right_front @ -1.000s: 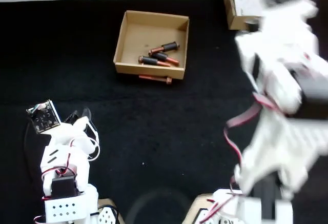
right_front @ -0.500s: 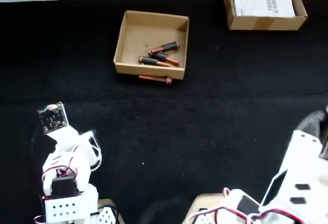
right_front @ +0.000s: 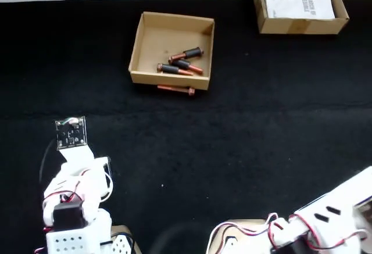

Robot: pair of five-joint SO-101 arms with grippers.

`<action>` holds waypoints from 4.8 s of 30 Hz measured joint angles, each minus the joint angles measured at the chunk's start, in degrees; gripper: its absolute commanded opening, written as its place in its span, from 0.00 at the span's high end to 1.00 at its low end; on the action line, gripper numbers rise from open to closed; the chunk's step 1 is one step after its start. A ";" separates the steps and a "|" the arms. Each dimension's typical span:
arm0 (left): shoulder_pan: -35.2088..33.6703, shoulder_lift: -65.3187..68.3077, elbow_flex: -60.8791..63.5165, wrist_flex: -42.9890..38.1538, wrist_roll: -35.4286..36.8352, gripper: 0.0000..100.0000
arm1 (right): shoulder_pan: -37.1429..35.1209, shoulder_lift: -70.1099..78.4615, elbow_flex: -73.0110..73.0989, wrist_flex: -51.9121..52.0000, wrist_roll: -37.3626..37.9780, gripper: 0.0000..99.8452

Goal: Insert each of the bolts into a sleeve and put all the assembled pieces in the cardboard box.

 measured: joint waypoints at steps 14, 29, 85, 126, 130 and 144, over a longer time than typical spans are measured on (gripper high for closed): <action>10.37 41.23 -38.68 6.15 1.05 0.88 | 12.57 -2.29 22.59 -17.85 -0.09 0.99; 24.09 105.14 -89.05 11.16 -13.98 0.88 | 18.02 -2.29 36.75 -32.26 -0.09 0.99; 32.18 180.57 -165.27 8.26 -62.95 0.99 | 18.02 -2.29 37.63 -39.38 7.74 0.99; 16.79 97.76 -154.55 29.98 11.52 0.99 | -65.76 -2.29 34.81 -5.45 -9.85 0.99; 25.85 92.22 -136.97 28.22 14.42 0.99 | -69.80 -2.29 34.81 -5.45 -9.85 0.99; 40.97 91.78 -97.93 -5.89 15.03 0.99 | -71.12 -2.29 34.81 -5.45 -9.85 0.99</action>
